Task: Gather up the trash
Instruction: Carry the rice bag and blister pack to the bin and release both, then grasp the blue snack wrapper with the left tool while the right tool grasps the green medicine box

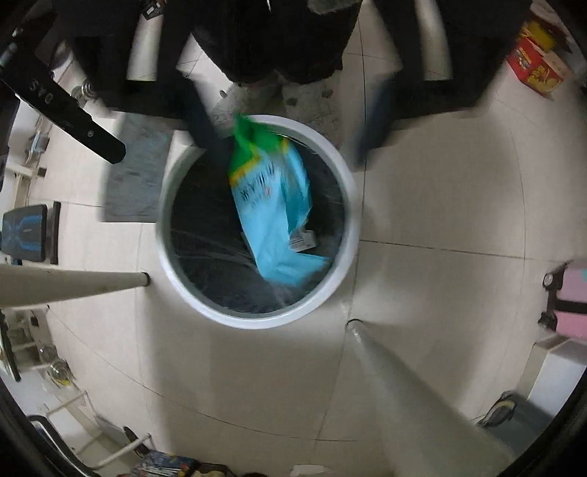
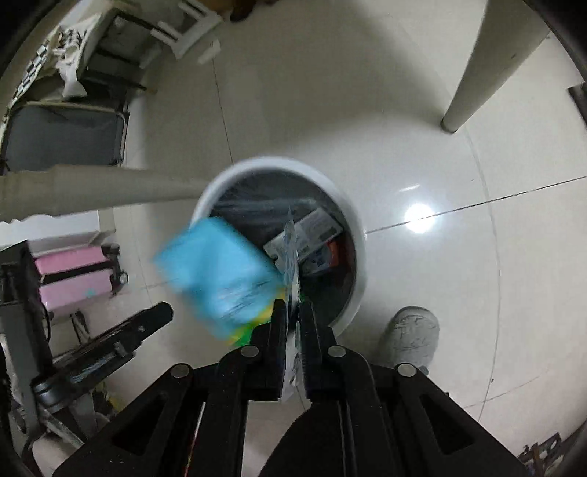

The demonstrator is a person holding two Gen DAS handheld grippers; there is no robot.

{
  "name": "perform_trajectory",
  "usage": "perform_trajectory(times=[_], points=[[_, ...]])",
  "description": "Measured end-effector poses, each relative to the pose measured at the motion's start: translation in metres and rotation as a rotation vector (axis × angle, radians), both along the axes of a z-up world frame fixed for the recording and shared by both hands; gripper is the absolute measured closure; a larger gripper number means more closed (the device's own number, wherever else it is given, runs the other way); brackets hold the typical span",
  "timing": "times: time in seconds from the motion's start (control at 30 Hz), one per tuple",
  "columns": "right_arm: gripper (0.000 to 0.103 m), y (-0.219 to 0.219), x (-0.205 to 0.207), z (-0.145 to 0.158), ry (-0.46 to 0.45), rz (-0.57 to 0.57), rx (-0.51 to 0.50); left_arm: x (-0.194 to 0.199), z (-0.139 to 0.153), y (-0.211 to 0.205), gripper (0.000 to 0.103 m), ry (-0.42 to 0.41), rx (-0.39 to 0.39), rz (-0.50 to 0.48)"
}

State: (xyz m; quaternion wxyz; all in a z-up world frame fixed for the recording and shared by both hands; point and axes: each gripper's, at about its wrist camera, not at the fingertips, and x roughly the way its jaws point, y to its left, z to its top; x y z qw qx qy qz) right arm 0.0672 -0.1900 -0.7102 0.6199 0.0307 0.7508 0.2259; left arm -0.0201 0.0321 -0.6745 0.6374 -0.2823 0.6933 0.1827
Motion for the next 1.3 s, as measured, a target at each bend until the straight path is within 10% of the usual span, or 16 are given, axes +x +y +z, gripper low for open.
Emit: perform_trajectory(times=[0.27,0.73,1.3], points=[[0.000,0.005,-0.001,-0.005,-0.045,0.095,-0.058,-0.026,0.030,0.001,0.008,-0.046,0.110,0.004],[0.000,0.014,-0.023,0.101,-0.219,0.215,-0.193,-0.046,0.142,-0.006,0.002,-0.093,0.213,-0.069],[0.000,-0.016,-0.056,0.342,-0.272,0.185,-0.133,-0.071,0.322,-0.030,0.002,-0.155,0.205,-0.082]])
